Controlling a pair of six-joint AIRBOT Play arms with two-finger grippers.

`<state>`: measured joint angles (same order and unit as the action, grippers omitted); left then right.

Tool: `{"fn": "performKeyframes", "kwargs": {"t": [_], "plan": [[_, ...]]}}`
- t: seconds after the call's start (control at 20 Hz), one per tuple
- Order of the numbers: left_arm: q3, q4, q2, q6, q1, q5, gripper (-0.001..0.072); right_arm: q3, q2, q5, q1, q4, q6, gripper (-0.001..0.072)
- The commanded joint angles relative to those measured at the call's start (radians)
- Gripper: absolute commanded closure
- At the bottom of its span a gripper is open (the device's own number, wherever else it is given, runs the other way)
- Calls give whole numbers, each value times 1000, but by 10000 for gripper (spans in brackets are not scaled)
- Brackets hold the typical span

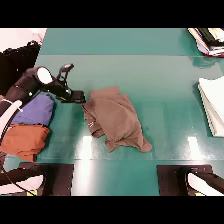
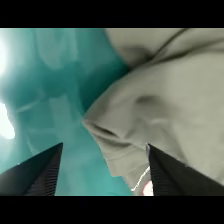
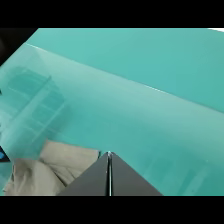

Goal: Fold the shirts.

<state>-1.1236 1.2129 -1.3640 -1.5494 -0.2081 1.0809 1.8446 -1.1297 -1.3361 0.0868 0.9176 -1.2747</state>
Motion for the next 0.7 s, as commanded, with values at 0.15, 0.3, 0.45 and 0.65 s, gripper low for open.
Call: {"fn": "performKeyframes", "kwargs": {"t": [0.15,0.3,0.45,0.65], "plan": [[113,-251,-78,140,11,-84,97,-1,-47,-48,1,-1,0,696],[113,-246,-96,144,2,-56,99,-1,-47,-48,0,0,0,696],[112,-245,-95,166,2,-38,505,-1,-47,-53,0,2,0,696],[50,-188,-59,182,5,27,679,-6,-47,-162,-2,115,-14,696]]}}
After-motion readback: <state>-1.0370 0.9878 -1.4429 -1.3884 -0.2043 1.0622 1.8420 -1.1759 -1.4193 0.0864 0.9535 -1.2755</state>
